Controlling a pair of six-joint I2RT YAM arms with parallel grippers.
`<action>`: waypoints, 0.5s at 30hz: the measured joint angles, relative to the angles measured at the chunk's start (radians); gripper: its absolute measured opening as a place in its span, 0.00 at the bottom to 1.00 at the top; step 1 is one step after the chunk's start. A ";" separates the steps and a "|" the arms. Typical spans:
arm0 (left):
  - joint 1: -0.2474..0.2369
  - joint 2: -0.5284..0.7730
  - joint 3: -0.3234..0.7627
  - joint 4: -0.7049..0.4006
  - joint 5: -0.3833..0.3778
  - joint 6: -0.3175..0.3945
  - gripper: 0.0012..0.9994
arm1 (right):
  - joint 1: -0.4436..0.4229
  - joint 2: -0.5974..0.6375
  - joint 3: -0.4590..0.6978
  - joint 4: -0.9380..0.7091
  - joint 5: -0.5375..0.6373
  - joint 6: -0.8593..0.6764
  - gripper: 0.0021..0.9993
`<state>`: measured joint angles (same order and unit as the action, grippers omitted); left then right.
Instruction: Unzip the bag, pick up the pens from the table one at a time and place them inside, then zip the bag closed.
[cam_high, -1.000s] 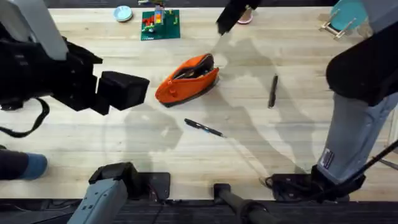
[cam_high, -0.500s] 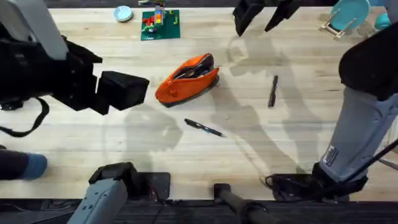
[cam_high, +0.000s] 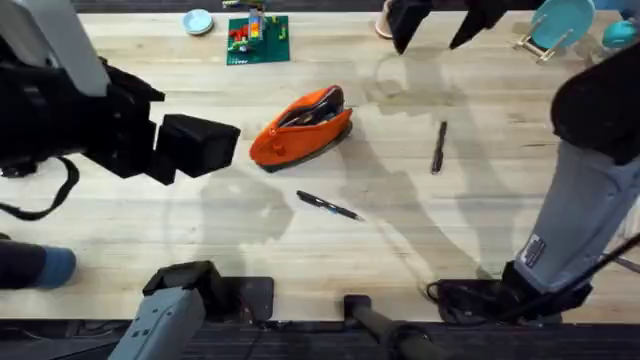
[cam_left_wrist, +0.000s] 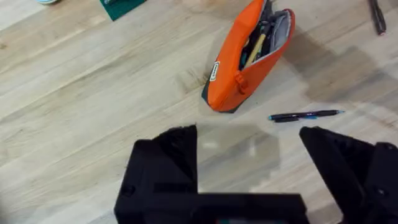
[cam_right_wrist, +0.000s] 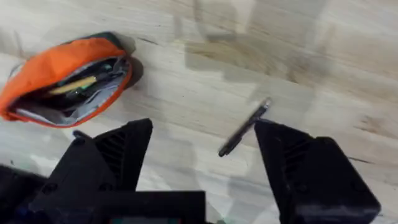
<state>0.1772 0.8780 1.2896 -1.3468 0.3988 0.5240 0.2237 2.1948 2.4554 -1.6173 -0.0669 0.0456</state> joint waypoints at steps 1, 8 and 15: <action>0.000 0.000 0.000 0.000 0.000 0.000 0.99 | -0.002 -0.013 0.000 0.000 0.006 0.008 1.00; 0.000 0.000 0.000 0.000 0.000 0.000 1.00 | -0.021 -0.168 -0.009 0.000 0.024 0.038 1.00; 0.000 0.000 0.000 0.000 0.000 0.000 1.00 | -0.098 -0.345 -0.219 0.000 0.026 0.041 1.00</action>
<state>0.1772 0.8780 1.2896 -1.3468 0.3988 0.5240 0.1256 1.8496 2.2365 -1.6173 -0.0406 0.0864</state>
